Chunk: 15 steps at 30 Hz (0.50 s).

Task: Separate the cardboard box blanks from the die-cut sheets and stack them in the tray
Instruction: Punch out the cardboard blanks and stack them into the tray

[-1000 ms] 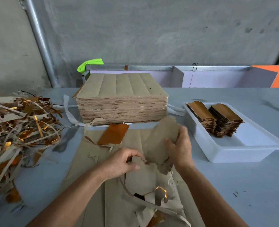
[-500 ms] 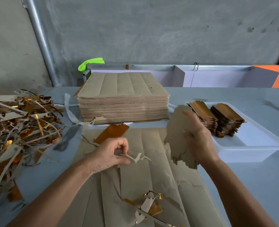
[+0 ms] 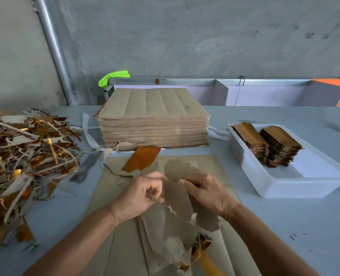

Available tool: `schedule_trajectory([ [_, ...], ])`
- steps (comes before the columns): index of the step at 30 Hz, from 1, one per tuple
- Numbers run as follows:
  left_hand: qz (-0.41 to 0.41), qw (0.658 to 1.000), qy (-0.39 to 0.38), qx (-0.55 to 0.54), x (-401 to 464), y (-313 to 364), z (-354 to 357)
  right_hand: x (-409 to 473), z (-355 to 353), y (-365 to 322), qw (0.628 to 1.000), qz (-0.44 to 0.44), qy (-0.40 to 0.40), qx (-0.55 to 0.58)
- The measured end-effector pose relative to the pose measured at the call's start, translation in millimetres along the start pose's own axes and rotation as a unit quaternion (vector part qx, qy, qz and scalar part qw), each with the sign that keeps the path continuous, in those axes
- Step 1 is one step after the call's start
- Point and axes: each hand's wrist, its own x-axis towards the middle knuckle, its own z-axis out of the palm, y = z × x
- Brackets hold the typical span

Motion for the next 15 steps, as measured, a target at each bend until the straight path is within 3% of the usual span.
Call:
schedule_trajectory([
  [5, -0.012, 1.0, 0.015, 0.023, 2.5, -9.9, 2.0, -6.9, -1.7, -2.7, 0.995, 0.038, -0.018, 0.086],
  [7, 0.032, 0.997, 0.027, 0.069, 2.2, -8.0, 5.2, -5.6, 0.2, 1.7, 0.996, 0.057, -0.017, 0.069],
  [11, 0.178, 0.95, 0.051, 0.251, -11.0, 3.3, 18.4, -1.8, 9.4, 18.6, 0.978, 0.143, 0.116, 0.096],
  [13, 0.154, 0.957, 0.004, 0.246, -25.5, 3.4, 33.2, -2.0, 12.0, 22.0, 0.951, 0.194, 0.166, 0.175],
  [15, 0.037, 0.973, -0.043, 0.224, -35.8, 0.0, 45.6, -4.1, 12.6, 24.1, 0.922, 0.228, 0.206, 0.237],
])
